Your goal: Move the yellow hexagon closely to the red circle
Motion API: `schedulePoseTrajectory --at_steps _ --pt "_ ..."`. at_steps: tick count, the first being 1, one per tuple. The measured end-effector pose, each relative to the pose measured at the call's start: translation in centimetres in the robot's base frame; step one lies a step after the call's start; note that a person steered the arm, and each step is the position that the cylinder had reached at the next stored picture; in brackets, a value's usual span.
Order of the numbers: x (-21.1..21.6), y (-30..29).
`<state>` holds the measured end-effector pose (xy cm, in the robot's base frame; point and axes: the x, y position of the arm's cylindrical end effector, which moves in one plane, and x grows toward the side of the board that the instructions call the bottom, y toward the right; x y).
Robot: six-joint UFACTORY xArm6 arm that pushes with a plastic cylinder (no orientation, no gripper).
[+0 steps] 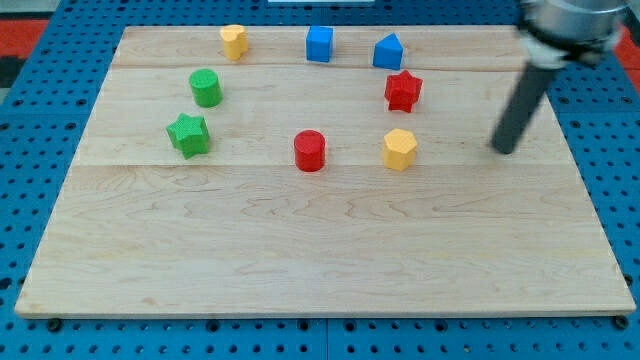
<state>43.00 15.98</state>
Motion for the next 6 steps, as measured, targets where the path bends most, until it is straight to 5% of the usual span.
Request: schedulePoseTrajectory --at_steps 1,3,6 --pt "-0.6 -11.4" --pt "-4.4 -10.4" --pt "-10.4 -25.7"
